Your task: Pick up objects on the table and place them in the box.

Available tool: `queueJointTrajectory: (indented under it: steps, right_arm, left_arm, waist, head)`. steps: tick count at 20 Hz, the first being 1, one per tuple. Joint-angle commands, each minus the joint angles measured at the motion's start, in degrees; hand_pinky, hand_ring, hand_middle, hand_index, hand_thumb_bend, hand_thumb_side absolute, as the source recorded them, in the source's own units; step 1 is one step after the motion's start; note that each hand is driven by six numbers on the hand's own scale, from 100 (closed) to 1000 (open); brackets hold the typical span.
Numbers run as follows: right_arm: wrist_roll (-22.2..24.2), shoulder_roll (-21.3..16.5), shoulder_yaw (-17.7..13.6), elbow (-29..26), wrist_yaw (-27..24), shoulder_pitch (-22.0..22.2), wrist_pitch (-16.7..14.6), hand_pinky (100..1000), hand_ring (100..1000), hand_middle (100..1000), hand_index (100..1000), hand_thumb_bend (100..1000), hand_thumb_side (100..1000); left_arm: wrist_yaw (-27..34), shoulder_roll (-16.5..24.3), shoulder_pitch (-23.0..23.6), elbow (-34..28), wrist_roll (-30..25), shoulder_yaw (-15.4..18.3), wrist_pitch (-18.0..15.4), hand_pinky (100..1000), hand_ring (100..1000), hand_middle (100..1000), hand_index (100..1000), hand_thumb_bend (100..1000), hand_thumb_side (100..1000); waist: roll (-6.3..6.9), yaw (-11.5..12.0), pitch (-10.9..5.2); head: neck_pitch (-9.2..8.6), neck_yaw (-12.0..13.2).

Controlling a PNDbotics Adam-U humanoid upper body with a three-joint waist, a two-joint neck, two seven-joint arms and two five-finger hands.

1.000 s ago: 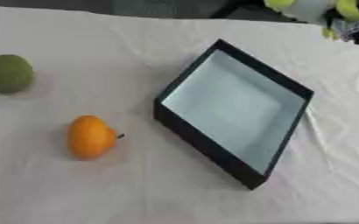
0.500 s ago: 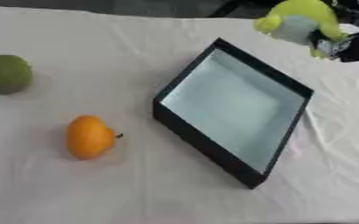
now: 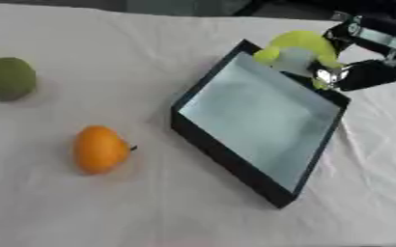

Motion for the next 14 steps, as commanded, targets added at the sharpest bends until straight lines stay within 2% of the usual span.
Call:
queueJointTrajectory:
  steps: [1,5,8,12,13,14]
  right_arm:
    - [0.3,-0.6,0.2,0.6,1.3,-0.6,0.1,786,616,467,538,100,388]
    - [0.8,0.3,1.5,1.9,2.4,0.0,0.2,794,639,502,580,100,393]
    - [1.1,0.4,1.9,1.9,2.9,-0.2,-0.8,827,725,593,675,230,459]
    - [1.9,0.1,1.5,1.0,3.1,-0.6,-3.3,853,773,663,736,291,456]
    - [2.3,0.0,1.5,0.8,3.1,-0.6,-3.9,871,815,707,790,330,439]
    - [2.8,-0.1,1.5,0.7,3.1,-0.6,-4.5,880,831,729,803,345,426]
  left_arm:
    - [0.2,0.7,-0.6,-0.8,0.0,0.2,-0.1,706,587,691,789,100,781]
    - [0.3,0.5,-0.6,-0.8,-0.1,0.2,-0.1,706,587,691,789,100,781]
    - [0.3,0.6,-0.5,-0.7,0.0,0.2,-0.1,706,587,691,789,100,781]
    - [0.3,0.4,-0.5,-0.7,-0.2,0.1,-0.1,706,587,691,789,100,783]
    - [0.3,0.4,-0.5,-0.7,-0.2,0.1,0.0,706,587,691,789,100,783]
    - [0.3,0.4,-0.5,-0.7,-0.2,0.1,0.0,706,587,691,789,100,783]
  waist:
    - [0.21,0.1,-0.56]
    - [0.24,0.3,-0.43]
    - [0.31,0.4,-0.41]
    - [0.27,0.3,-0.37]
    - [0.25,0.2,-0.34]
    - [0.23,0.2,-0.31]
  head:
    - [0.32,-0.4]
    - [0.21,-0.5]
    - [0.21,-0.5]
    - [0.18,-0.5]
    - [0.19,-0.5]
    - [0.22,-0.5]
